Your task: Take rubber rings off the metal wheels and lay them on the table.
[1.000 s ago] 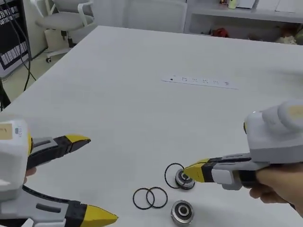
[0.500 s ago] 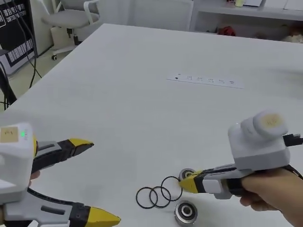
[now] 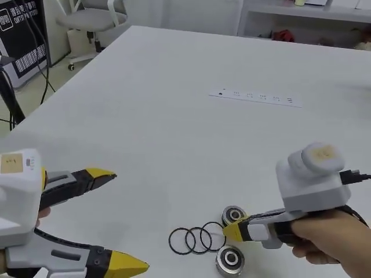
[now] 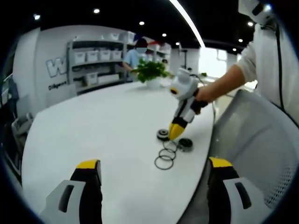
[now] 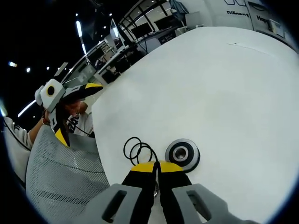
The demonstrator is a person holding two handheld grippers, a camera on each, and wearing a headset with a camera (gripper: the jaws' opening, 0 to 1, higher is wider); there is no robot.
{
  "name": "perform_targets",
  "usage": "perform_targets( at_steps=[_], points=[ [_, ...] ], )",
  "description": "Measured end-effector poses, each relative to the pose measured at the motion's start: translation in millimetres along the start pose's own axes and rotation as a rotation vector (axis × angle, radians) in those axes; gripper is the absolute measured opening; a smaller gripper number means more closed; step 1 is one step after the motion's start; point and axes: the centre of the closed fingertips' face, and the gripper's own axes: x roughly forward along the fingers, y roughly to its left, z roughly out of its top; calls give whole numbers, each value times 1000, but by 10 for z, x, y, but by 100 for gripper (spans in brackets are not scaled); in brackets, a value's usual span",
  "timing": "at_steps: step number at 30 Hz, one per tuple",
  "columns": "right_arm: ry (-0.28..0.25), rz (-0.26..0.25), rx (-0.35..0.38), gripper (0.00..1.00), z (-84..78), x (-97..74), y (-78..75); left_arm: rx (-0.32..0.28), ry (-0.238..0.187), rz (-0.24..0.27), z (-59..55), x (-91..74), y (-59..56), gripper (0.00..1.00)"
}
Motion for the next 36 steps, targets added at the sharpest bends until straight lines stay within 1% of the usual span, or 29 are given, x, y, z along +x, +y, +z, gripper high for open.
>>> perform_targets(
  at_steps=[5,8,11,13,15,17,18,20,21,23,27,29,32,36],
  points=[
    [9,-7,-4,0,-17,4,-11,-1,3,1,-10,-3,10,95],
    [11,-4,0,0,-32,6,-6,-18,-20,4,17,-1,14,95],
    [14,-8,-3,0,-43,6,-6,-19,-14,-4,-1,-1,-6,94],
    [17,-11,-11,0,-50,-1,-9,-5,-2,-4,-17,-7,-7,94],
    [17,-14,-13,0,-53,-8,-7,2,0,-2,-13,-11,-4,94],
    [18,-15,-15,0,-57,-18,-14,-17,-27,-5,26,-14,-8,95],
    [18,-16,-15,0,-58,-23,-15,-28,-33,-4,30,-13,-9,95],
    [19,-18,-16,0,-66,-33,-16,-16,-17,-2,5,-10,-13,95],
    [20,-20,-16,0,-74,-36,-18,7,-5,-4,-11,-1,-22,94],
    [23,-21,-15,1,-81,-40,-14,6,5,-14,-24,10,-42,94],
    [17,-19,-13,3,-71,-47,15,11,-2,-17,-4,13,-50,94],
    [17,-23,-27,4,-61,-54,8,-4,-11,-16,9,10,-48,95],
    [12,-27,-32,4,-48,-75,0,13,3,-16,-9,6,-48,94],
    [-1,-30,-32,5,-26,-134,-10,17,5,-17,-3,8,-52,94]
  ],
)
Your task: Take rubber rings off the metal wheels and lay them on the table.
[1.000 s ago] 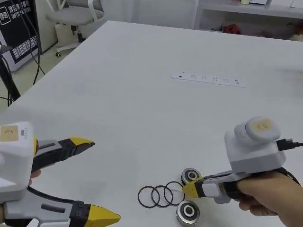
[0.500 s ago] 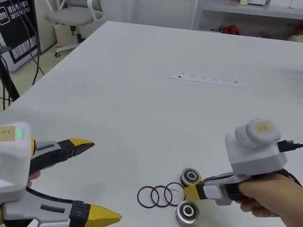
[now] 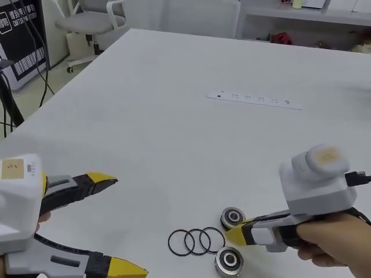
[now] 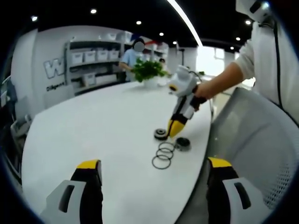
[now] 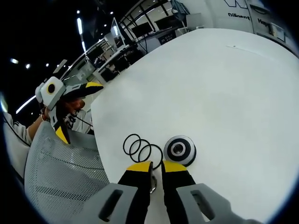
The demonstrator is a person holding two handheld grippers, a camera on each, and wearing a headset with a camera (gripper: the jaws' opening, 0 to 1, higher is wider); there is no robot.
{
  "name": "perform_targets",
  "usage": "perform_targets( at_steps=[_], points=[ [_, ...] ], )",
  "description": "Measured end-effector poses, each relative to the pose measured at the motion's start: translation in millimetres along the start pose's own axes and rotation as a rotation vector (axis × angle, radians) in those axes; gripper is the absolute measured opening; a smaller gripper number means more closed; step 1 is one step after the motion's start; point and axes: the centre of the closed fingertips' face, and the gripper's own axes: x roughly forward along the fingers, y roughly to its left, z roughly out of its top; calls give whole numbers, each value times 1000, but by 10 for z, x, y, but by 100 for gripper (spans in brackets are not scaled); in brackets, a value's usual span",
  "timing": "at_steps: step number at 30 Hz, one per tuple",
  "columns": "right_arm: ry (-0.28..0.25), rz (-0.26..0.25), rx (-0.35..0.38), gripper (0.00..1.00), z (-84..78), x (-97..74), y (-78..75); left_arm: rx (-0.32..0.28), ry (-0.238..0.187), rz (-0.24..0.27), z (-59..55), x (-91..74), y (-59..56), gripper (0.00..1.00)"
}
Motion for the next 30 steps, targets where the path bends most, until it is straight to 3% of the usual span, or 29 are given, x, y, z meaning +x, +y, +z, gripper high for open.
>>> perform_targets(
  at_steps=[9,22,30],
  points=[
    [-18,-15,-90,6,34,-192,-30,-6,-3,8,9,-27,12,94],
    [-111,-48,-45,6,149,-432,-169,-26,-22,27,130,-127,158,94],
    [-114,-58,-28,6,134,-469,-217,-4,-27,4,230,-74,115,94]
  ],
)
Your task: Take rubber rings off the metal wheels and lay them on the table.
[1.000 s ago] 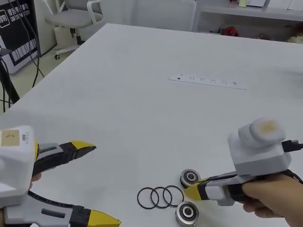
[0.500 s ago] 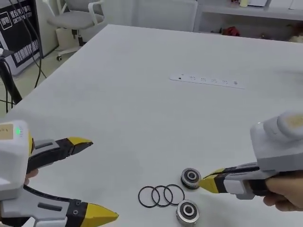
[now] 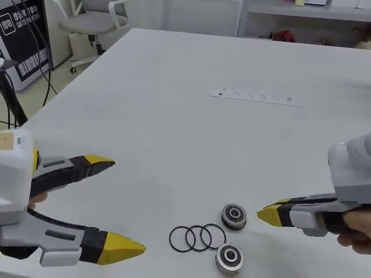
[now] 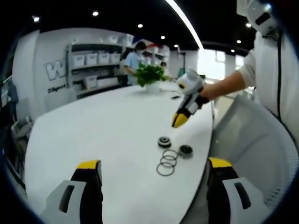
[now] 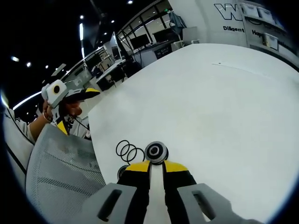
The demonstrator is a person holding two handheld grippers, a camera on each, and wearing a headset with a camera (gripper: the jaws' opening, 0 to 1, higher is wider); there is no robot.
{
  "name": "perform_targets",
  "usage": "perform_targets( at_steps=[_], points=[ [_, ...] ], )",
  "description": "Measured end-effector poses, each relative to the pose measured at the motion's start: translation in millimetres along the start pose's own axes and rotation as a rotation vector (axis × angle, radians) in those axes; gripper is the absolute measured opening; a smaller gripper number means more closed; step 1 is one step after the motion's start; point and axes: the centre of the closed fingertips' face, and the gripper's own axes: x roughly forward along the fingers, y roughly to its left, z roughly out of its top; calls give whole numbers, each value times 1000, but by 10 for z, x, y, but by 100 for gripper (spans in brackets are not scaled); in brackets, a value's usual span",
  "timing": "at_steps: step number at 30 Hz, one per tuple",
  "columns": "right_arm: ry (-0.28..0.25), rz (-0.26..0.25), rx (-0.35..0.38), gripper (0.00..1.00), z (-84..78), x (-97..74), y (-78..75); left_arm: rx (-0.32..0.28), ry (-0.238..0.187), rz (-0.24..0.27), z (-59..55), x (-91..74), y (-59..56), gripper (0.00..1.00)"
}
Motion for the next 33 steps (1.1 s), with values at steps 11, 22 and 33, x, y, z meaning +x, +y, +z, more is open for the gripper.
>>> perform_targets(
  at_steps=[11,22,33],
  points=[
    [-4,-7,11,6,14,-30,-20,41,-31,-54,196,92,-33,94],
    [-19,-13,24,6,31,-63,-71,64,-57,-103,321,212,-83,95],
    [-21,-11,23,7,25,-66,-96,69,-48,-118,326,302,-101,94]
  ],
)
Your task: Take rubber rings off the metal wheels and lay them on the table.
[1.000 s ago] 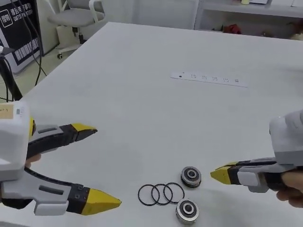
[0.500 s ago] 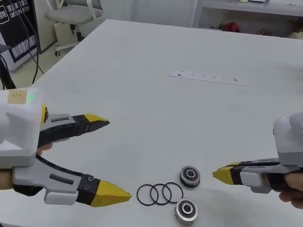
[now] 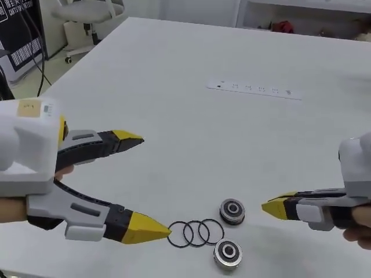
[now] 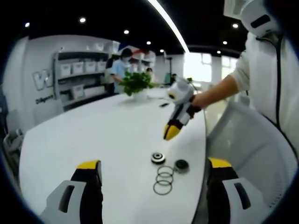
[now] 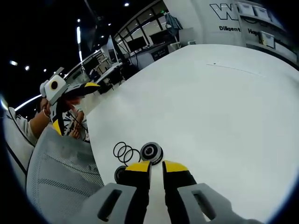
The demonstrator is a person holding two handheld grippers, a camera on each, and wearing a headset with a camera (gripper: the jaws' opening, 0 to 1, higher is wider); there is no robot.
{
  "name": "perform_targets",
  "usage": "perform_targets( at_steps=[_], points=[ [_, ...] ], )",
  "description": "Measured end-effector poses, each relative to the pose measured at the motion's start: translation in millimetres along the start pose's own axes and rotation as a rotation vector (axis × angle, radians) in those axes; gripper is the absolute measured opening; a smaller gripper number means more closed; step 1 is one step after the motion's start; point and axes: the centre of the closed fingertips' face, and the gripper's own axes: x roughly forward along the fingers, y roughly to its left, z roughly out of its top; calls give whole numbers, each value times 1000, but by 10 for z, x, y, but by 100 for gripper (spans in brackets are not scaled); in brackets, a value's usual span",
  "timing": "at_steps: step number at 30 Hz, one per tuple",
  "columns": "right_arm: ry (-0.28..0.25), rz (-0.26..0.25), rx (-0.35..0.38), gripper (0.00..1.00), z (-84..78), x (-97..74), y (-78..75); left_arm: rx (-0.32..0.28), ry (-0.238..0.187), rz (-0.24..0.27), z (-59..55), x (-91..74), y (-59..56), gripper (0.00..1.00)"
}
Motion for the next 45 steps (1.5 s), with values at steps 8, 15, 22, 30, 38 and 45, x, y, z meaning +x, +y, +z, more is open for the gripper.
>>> perform_targets(
  at_steps=[8,15,22,30,38,45],
  points=[
    [-14,7,3,7,22,13,-41,-1,7,-15,6,78,11,94],
    [-13,12,8,7,13,47,-65,147,166,-40,-101,127,45,88],
    [-25,23,8,7,33,68,-41,152,153,-66,4,247,30,88],
    [-45,29,12,7,45,44,-79,165,133,-98,129,371,23,87],
    [-55,39,9,8,48,59,-90,169,118,-123,180,501,19,82],
    [-59,63,-3,8,42,90,-52,173,110,-148,156,621,25,73]
  ],
)
